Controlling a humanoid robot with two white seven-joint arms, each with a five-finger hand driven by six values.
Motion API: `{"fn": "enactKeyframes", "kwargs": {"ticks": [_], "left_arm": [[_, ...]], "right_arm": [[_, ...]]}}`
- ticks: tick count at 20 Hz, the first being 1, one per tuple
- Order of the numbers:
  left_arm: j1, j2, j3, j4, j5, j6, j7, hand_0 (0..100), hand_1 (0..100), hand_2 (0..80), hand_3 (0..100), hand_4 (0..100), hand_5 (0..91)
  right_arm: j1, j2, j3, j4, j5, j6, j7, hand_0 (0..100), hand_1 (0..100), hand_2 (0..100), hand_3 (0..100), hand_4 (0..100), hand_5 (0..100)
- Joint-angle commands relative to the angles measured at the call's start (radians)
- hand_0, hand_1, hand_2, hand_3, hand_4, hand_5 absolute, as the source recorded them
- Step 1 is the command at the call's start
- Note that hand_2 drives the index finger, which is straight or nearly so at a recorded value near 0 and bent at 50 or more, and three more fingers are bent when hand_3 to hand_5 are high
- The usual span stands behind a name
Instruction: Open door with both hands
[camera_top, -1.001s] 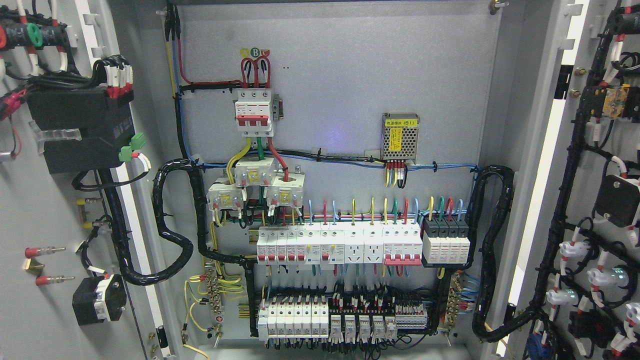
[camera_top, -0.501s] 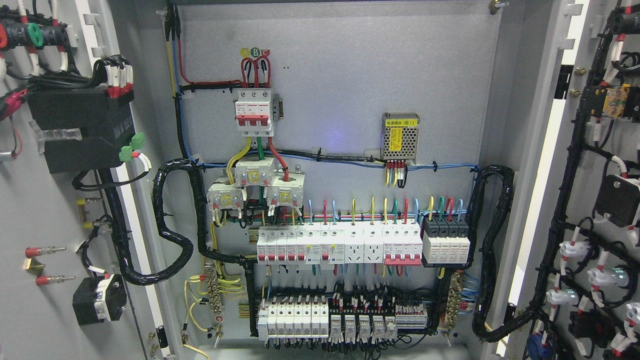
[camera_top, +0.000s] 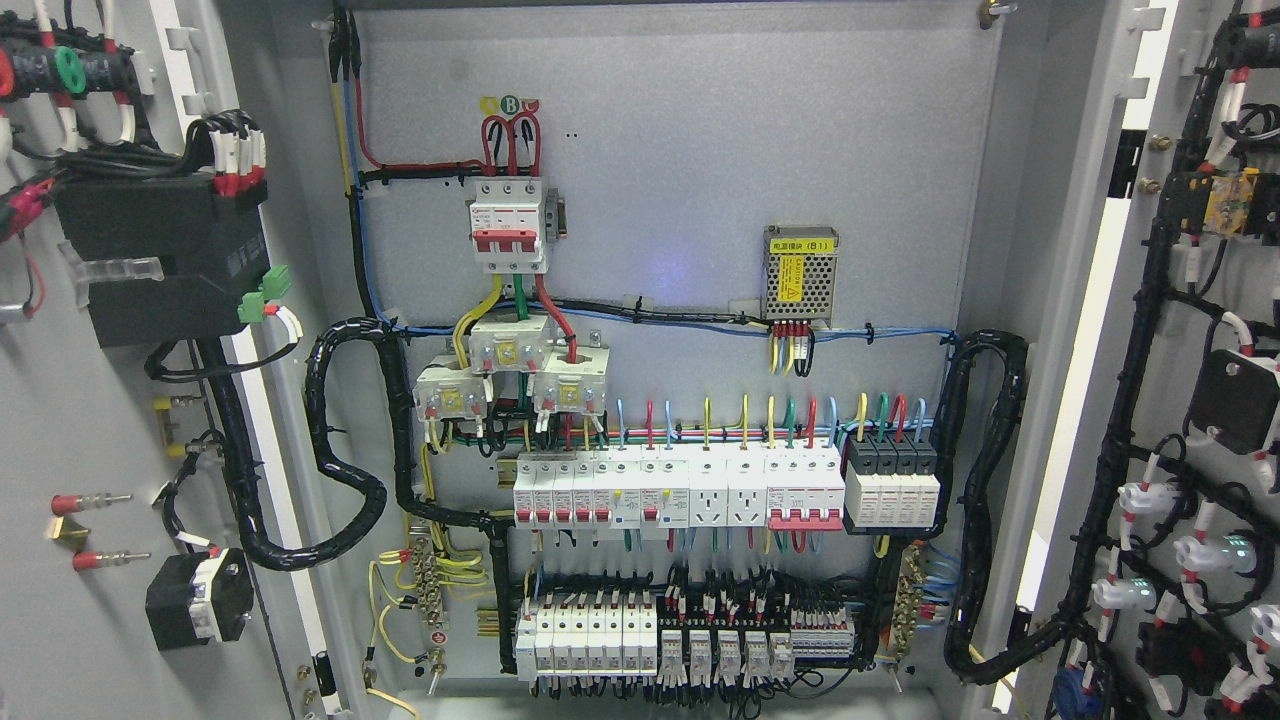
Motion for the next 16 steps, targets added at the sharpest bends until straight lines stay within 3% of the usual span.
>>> {"fn": "enactKeyframes", "kwargs": {"ticks": [1, 6, 9, 16], "left_arm": [[0.155, 0.093, -0.163, -0.621, 0.002, -0.014, 0.005, 0, 0, 0.0, 0, 4, 0.0], [0.247, 0.157, -0.165, -0.817, 0.002, -0.022, 0.001, 0, 0, 0.0, 0, 4, 0.0], [0.288, 0.196, -0.166, -0.901, 0.002, -0.078, 0.001, 0, 0, 0.0, 0, 4, 0.0], [0.330, 0.278, -0.159, -1.044, 0.010, -0.233, 0.005, 0, 0, 0.0, 0, 4, 0.0]], "right_arm": [[0.125, -0.082, -0.113, 0.003, 0.051, -0.081, 0.001, 0, 0, 0, 0, 0, 0], [0.191, -0.113, -0.131, -0.014, 0.051, -0.205, -0.015, 0, 0, 0, 0, 0, 0], [0.203, -0.150, -0.139, -0.063, 0.049, -0.260, -0.027, 0, 0, 0, 0, 0, 0], [0.295, -0.205, -0.199, -0.224, 0.049, -0.302, -0.027, 0, 0, 0, 0, 0, 0]]}}
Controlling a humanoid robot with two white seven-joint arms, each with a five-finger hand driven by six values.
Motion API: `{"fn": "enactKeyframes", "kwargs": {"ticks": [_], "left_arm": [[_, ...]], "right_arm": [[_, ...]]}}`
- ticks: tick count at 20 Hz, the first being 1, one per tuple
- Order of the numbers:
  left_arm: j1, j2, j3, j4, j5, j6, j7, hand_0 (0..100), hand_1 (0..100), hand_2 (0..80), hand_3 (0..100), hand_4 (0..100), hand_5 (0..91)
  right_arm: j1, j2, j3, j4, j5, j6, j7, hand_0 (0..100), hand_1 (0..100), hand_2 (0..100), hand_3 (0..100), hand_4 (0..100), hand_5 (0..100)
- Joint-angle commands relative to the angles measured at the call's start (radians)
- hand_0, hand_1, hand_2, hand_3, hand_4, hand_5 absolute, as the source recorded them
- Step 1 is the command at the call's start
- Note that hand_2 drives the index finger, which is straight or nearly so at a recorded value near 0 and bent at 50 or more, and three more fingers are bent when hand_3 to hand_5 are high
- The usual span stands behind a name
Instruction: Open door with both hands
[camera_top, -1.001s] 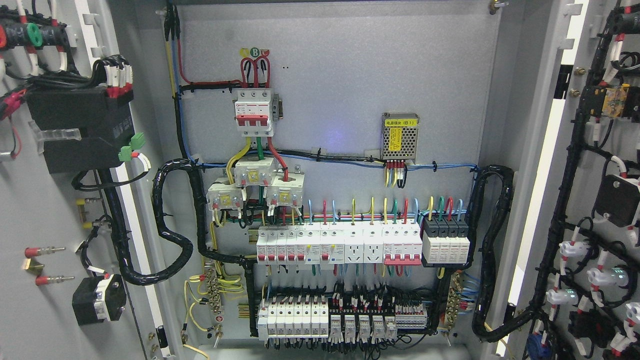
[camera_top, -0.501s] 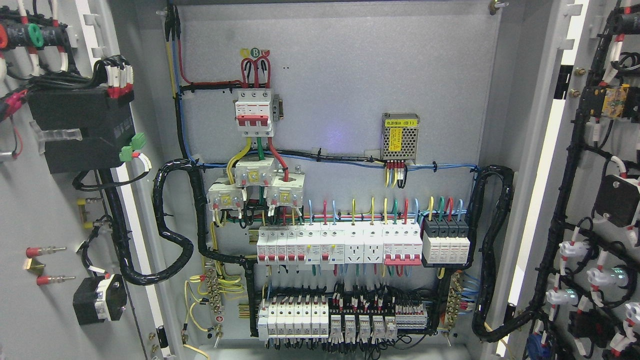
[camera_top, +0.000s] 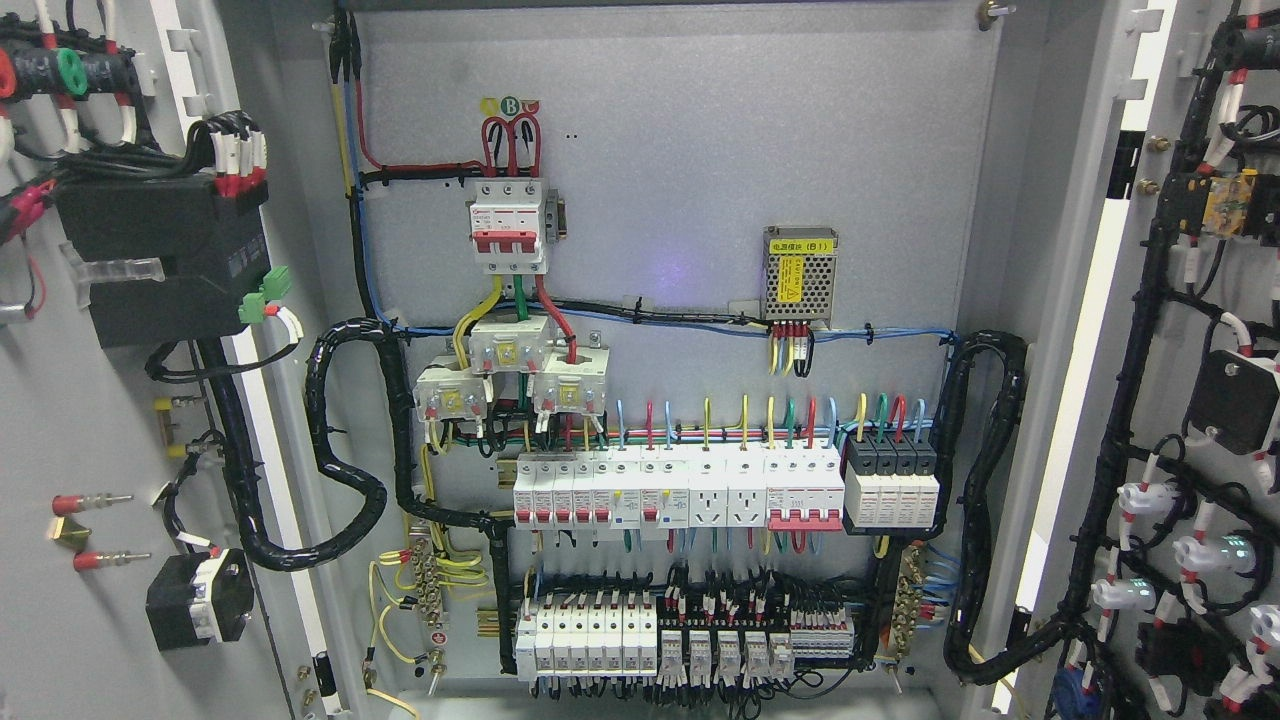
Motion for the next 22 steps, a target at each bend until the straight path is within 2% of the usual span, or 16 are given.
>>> {"fn": "enactKeyframes", "kwargs": {"ticks": [1, 4, 7, 11, 14, 18, 22], "left_arm": [[0.041, 0.122, -0.033, -0.348, 0.006, -0.085, 0.004, 0, 0, 0.0, 0, 4, 0.0], [0.037, 0.159, -0.025, -0.378, 0.011, -0.214, 0.005, 0, 0, 0.0, 0, 4, 0.0], [0.037, 0.172, 0.013, -0.447, 0.038, -0.236, 0.004, 0, 0, 0.0, 0, 4, 0.0], [0.037, 0.206, 0.076, -0.539, 0.110, -0.244, 0.005, 0, 0, 0.0, 0, 4, 0.0], [0.037, 0.226, 0.116, -0.559, 0.149, -0.299, 0.005, 0, 0, 0.0, 0, 4, 0.0], [0.037, 0.260, 0.154, -0.568, 0.201, -0.437, 0.004, 0, 0, 0.0, 0, 4, 0.0], [0.029, 0.298, 0.182, -0.598, 0.252, -0.477, 0.004, 0, 0, 0.0, 0, 4, 0.0]], "right_arm": [[0.091, -0.086, -0.083, -0.141, 0.005, -0.048, -0.002, 0, 0, 0, 0, 0, 0], [0.134, -0.121, -0.091, -0.142, 0.005, -0.115, -0.003, 0, 0, 0, 0, 0, 0], [0.177, -0.135, -0.133, -0.142, 0.003, -0.136, -0.003, 0, 0, 0, 0, 0, 0], [0.191, -0.150, -0.180, -0.144, 0.003, -0.209, -0.003, 0, 0, 0, 0, 0, 0], [0.216, -0.178, -0.208, -0.150, 0.003, -0.264, -0.003, 0, 0, 0, 0, 0, 0], [0.256, -0.211, -0.232, -0.150, 0.001, -0.309, -0.003, 0, 0, 0, 0, 0, 0], [0.256, -0.221, -0.238, -0.167, 0.001, -0.373, -0.003, 0, 0, 0, 0, 0, 0]]}}
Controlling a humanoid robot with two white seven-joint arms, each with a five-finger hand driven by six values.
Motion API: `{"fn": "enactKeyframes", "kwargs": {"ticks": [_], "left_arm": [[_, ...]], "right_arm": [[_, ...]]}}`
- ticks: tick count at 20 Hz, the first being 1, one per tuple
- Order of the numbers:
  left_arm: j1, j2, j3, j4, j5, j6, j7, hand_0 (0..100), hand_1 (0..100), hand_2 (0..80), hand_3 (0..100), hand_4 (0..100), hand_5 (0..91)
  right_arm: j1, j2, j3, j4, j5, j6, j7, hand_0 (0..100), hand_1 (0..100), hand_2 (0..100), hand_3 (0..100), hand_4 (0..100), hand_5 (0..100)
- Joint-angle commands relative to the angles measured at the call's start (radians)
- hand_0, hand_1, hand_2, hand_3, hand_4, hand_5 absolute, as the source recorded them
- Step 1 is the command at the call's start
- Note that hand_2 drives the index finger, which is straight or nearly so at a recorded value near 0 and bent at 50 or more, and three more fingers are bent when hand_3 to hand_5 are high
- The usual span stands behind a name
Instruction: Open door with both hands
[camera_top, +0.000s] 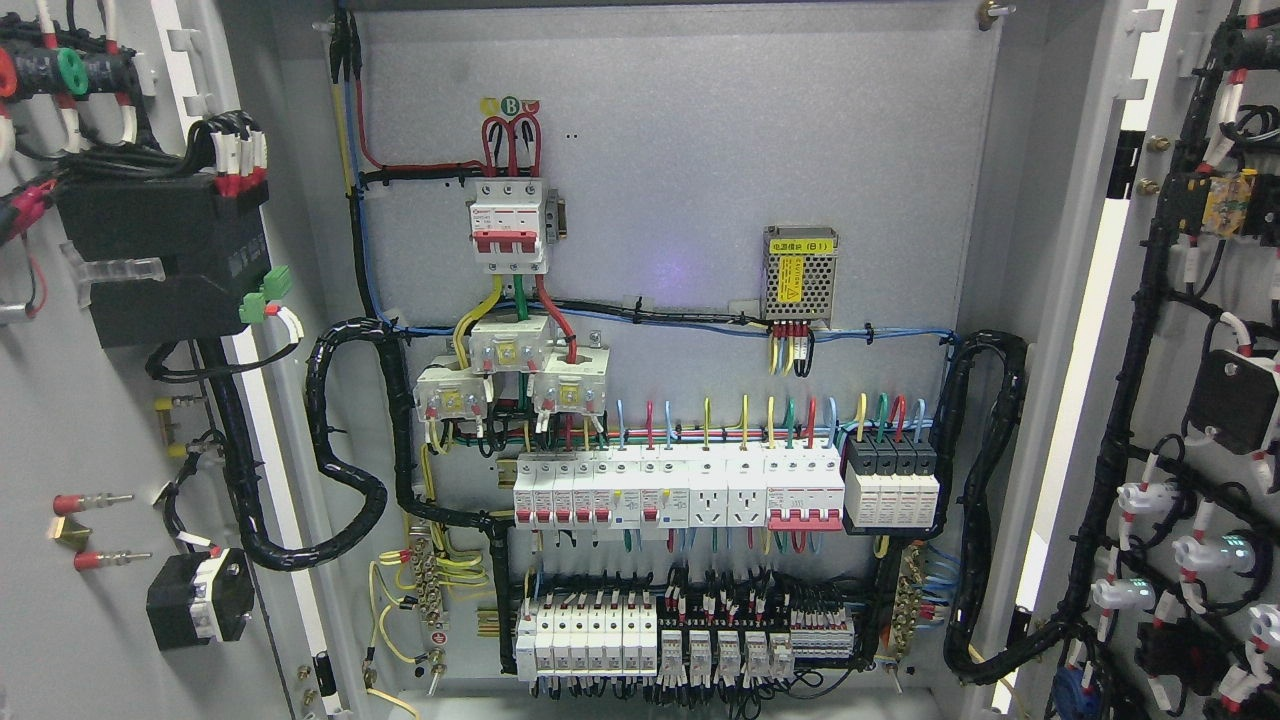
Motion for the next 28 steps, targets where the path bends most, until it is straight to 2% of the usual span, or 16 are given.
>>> {"fn": "enactKeyframes", "kwargs": {"ticks": [1, 5, 11, 14, 19, 24, 28], "left_arm": [[-0.006, 0.104, 0.093, -0.141, 0.074, -0.045, -0.004, 0, 0, 0.0, 0, 4, 0.0], [-0.026, 0.115, 0.105, -0.146, 0.080, -0.127, -0.004, 0, 0, 0.0, 0, 4, 0.0], [-0.056, 0.128, 0.108, -0.180, 0.098, -0.148, -0.004, 0, 0, 0.0, 0, 4, 0.0], [-0.075, 0.136, 0.108, -0.194, 0.118, -0.154, -0.006, 0, 0, 0.0, 0, 4, 0.0], [-0.093, 0.158, 0.108, -0.210, 0.140, -0.226, -0.003, 0, 0, 0.0, 0, 4, 0.0], [-0.136, 0.156, 0.107, -0.214, 0.163, -0.230, -0.003, 0, 0, 0.0, 0, 4, 0.0], [-0.145, 0.156, 0.105, -0.233, 0.164, -0.230, -0.003, 0, 0, 0.0, 0, 4, 0.0]], "right_arm": [[0.024, -0.065, -0.073, -0.038, -0.001, -0.050, 0.000, 0, 0, 0, 0, 0, 0], [0.029, -0.074, -0.107, -0.088, -0.004, -0.056, 0.000, 0, 0, 0, 0, 0, 0], [0.044, -0.078, -0.170, -0.187, -0.005, -0.056, -0.001, 0, 0, 0, 0, 0, 0], [0.038, -0.078, -0.172, -0.220, -0.005, -0.056, -0.001, 0, 0, 0, 0, 0, 0], [0.041, -0.078, -0.245, -0.247, -0.007, -0.063, -0.001, 0, 0, 0, 0, 0, 0], [0.047, -0.077, -0.253, -0.288, -0.007, -0.076, -0.001, 0, 0, 0, 0, 0, 0], [0.047, -0.089, -0.268, -0.314, -0.005, -0.076, -0.001, 0, 0, 0, 0, 0, 0]]}}
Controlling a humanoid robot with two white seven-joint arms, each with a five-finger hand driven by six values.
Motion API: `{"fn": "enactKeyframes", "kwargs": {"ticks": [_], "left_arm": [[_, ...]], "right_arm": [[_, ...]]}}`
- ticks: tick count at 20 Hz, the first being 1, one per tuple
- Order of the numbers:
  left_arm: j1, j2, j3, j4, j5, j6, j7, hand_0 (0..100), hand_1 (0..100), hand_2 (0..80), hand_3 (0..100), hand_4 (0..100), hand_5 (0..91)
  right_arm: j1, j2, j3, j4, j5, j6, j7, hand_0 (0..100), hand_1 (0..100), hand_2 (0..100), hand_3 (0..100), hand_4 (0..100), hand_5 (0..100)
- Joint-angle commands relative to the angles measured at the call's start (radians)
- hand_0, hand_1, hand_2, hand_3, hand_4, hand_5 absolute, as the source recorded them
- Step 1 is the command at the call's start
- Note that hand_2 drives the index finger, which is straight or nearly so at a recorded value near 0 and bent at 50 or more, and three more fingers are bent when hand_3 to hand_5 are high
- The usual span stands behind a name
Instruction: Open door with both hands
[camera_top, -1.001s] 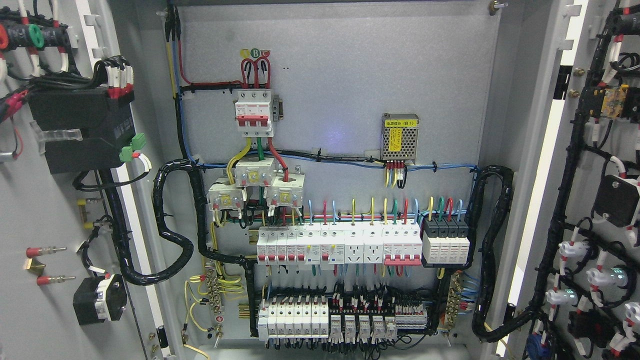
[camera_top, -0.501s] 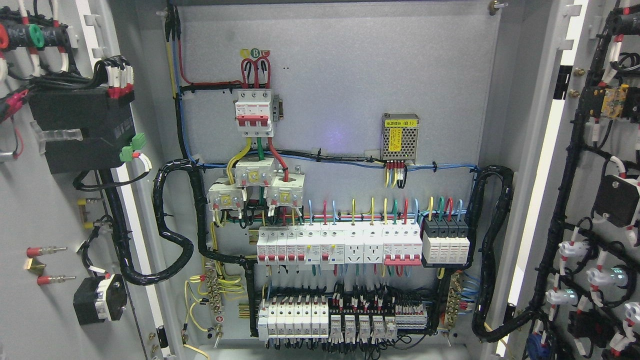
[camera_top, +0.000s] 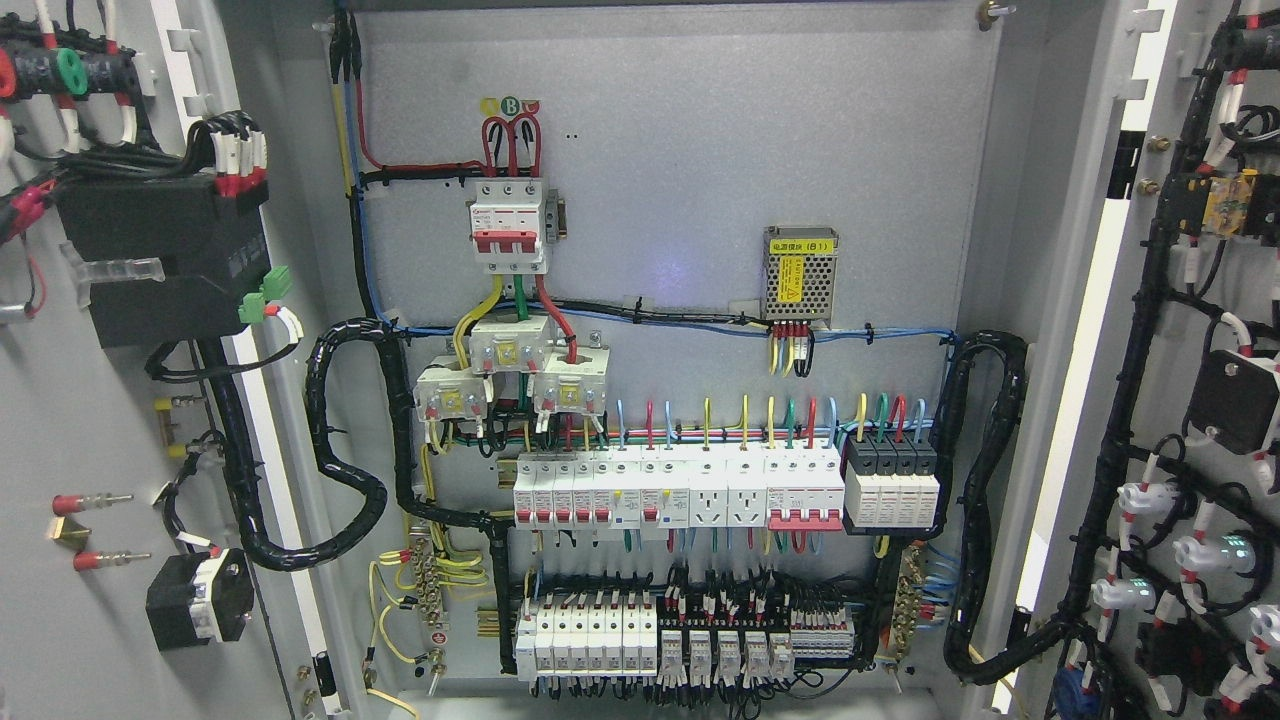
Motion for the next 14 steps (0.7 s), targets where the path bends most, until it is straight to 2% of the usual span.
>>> {"fn": "enactKeyframes", "kwargs": {"ticks": [1, 5, 8, 14], "left_arm": [[-0.024, 0.021, 0.007, -0.050, 0.013, -0.209, 0.001, 0, 0, 0.0, 0, 4, 0.0], [-0.022, 0.021, 0.004, -0.060, 0.013, -0.215, 0.001, 0, 0, 0.0, 0, 4, 0.0], [-0.019, 0.021, 0.002, -0.060, 0.021, -0.267, 0.002, 0, 0, 0.0, 0, 4, 0.0], [-0.016, 0.056, 0.010, -0.058, 0.121, -0.307, 0.002, 0, 0, 0.0, 0, 4, 0.0]], "right_arm": [[0.001, -0.024, -0.063, -0.086, 0.000, -0.019, -0.001, 0, 0, 0, 0, 0, 0], [0.001, -0.056, -0.093, -0.084, -0.010, -0.018, -0.001, 0, 0, 0, 0, 0, 0], [0.001, -0.072, -0.103, -0.083, -0.041, -0.014, -0.001, 0, 0, 0, 0, 0, 0], [0.001, -0.098, -0.107, -0.063, -0.098, -0.001, -0.001, 0, 0, 0, 0, 0, 0]]}}
